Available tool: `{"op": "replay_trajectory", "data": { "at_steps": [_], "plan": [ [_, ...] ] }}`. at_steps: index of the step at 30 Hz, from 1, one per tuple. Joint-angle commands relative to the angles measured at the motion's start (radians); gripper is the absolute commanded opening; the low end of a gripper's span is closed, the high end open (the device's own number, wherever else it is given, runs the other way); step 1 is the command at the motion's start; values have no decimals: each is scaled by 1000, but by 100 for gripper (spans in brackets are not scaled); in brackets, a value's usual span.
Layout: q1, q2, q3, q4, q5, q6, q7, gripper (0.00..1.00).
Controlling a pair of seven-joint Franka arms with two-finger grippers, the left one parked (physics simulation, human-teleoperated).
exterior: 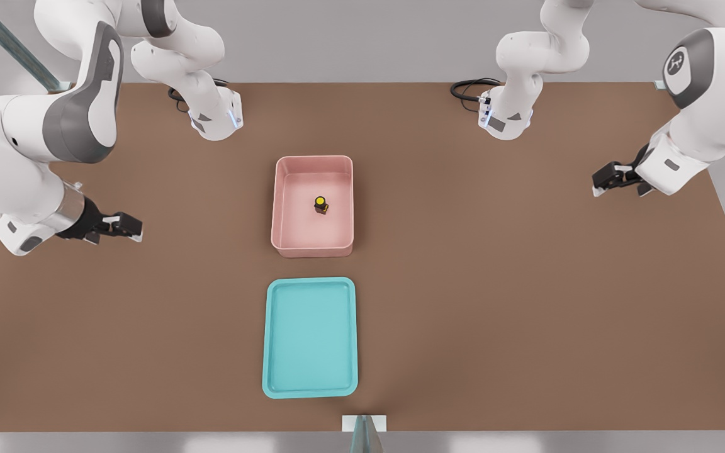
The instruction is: The left arm remains still, and the right arm places the button from the box into the tray
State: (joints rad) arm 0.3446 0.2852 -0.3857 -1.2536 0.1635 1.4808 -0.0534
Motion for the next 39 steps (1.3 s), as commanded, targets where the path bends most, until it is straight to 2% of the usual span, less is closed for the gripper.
{"op": "replay_trajectory", "data": {
  "at_steps": [1, 3, 4, 5, 6, 7, 8, 10, 11, 12, 13, 15, 17, 18, 21, 25, 36, 39],
  "plan": [
    [1, 0, -1, 0, 5, 38, -49, 100],
    [75, 15, 31, 11, 14, 39, -46, 100],
    [259, 20, 83, 28, 14, 70, -33, 100],
    [416, 51, 87, 20, 2, 188, -8, 100],
    [467, 38, 122, 29, 19, 179, 3, 100],
    [548, 37, 154, 22, 25, 121, 307, 100],
    [628, 41, 182, -13, 47, 87, 742, 100],
    [740, -9, 191, -243, -4, 202, 950, 100],
    [740, -8, 292, -335, -99, 383, 1170, 100],
    [734, -64, 274, -477, -110, 478, 1149, 100],
    [731, -106, 202, -592, -101, 527, 974, 100],
    [728, -109, 100, -728, -93, 650, 782, 100],
    [725, -101, 74, -782, -79, 733, 767, 100],
    [726, -100, 87, -799, -15, 757, 773, 100],
    [734, -90, 151, -971, -15, 1062, 877, 100],
    [734, -66, 174, -1055, -15, 1231, 906, 99],
    [726, 29, 177, -1130, -16, 1454, 857, 99],
    [731, 52, 198, -1152, -16, 1487, 856, 99]
  ]
}}
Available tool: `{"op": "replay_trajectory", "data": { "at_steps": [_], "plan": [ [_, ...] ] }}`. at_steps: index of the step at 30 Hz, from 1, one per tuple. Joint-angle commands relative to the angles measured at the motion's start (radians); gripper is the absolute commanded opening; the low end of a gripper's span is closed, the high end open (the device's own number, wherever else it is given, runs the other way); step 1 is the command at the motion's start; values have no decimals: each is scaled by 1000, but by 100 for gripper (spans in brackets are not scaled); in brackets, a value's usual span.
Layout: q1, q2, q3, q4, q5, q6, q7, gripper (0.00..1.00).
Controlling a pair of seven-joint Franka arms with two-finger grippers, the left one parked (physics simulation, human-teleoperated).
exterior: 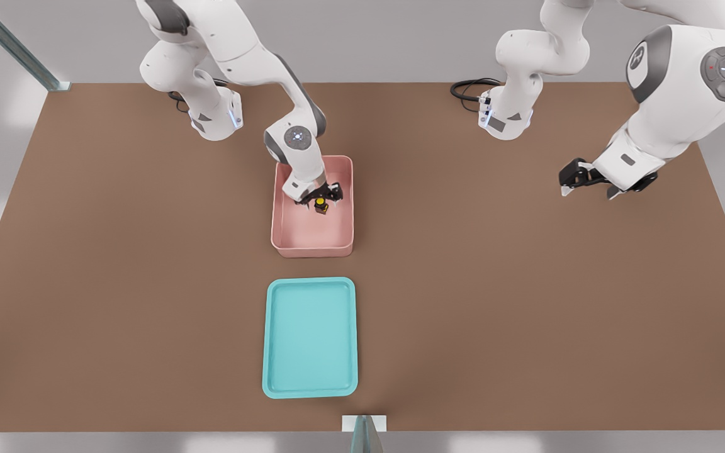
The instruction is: The left arm remains still, and the right arm places the button from the box into the tray
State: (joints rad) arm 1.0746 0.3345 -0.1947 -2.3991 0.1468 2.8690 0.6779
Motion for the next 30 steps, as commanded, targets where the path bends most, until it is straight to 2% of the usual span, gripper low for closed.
{"op": "replay_trajectory", "data": {
  "at_steps": [1, 7, 8, 9, 11, 15, 19, 23, 25, 26, 30],
  "plan": [
    [1, 9, 12, -8, 0, 101, 126, 99],
    [-1, 38, 21, -35, 0, 154, 111, 99],
    [-1, 43, 21, -35, 0, 156, 111, 94],
    [-1, 43, 21, -35, 0, 158, 109, 84],
    [-4, 44, 21, -34, 0, 156, 109, 59],
    [-9, 41, 21, -22, 0, 153, 112, 49],
    [-22, 8, 9, 86, 0, -30, 95, 49],
    [-88, 18, -94, 437, 5, -447, -107, 48],
    [-200, 138, -115, 649, 109, -545, -322, 48],
    [-255, 208, -115, 748, 112, -588, -385, 48],
    [-409, 546, -108, 1140, 206, -619, -529, 48]
  ]
}}
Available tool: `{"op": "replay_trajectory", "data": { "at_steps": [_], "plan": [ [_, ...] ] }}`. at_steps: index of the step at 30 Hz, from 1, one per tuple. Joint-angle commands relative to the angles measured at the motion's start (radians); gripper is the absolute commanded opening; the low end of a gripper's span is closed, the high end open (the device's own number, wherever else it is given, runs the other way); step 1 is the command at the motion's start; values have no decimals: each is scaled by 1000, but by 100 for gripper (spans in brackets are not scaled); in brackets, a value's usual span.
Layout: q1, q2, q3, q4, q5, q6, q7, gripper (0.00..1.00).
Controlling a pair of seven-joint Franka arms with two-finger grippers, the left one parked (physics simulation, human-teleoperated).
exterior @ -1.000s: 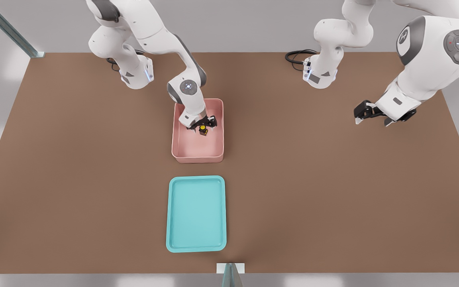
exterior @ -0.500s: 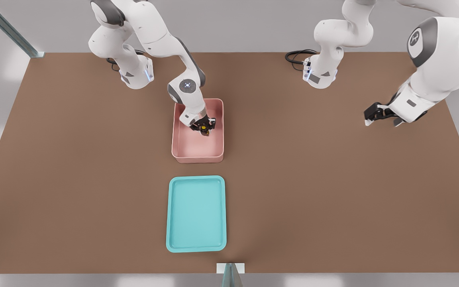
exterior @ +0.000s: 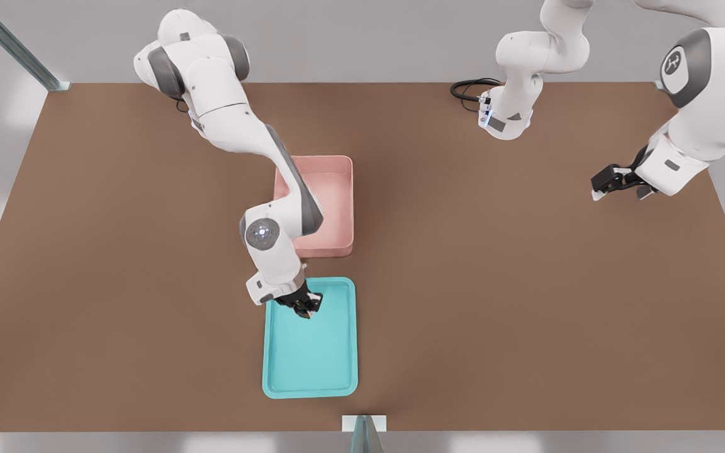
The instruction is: The left arm remains still, and the right arm places the button from the box into the tray
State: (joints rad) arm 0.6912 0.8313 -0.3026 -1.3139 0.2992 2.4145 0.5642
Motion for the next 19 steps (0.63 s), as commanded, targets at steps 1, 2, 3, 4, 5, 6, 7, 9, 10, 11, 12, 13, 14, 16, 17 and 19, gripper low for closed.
{"op": "replay_trajectory", "data": {
  "at_steps": [1, 2, 3, 4, 5, 6, 7, 9, 10, 11, 12, 13, 14, 16, 17, 19],
  "plan": [
    [-42, 140, 7, 169, 86, -161, -412, 47],
    [-56, 204, 11, 237, 92, -141, -412, 47],
    [-61, 226, 22, 255, 92, -121, -409, 47],
    [-64, 236, 22, 269, 92, -123, -408, 47],
    [-74, 236, 22, 306, 92, -182, -414, 100],
    [-76, 232, 23, 306, 94, -196, -414, 100],
    [-76, 232, 23, 309, 94, -206, -412, 100],
    [-41, 46, -15, 346, -38, -613, -435, 100],
    [-65, -130, -50, 338, -63, -866, -527, 100],
    [-179, -299, -61, 306, -124, -974, -727, 100],
    [-400, -476, 170, 133, -233, -1012, -739, 100],
    [-509, -601, 310, 59, -436, -1022, -753, 100],
    [-571, -598, 310, 73, -390, -1022, -753, 100],
    [-613, -575, 298, 111, -347, -1046, -754, 100],
    [-616, -561, 293, 130, -339, -1043, -754, 100],
    [-641, -561, 284, 127, -295, -1043, -751, 100]
  ]
}}
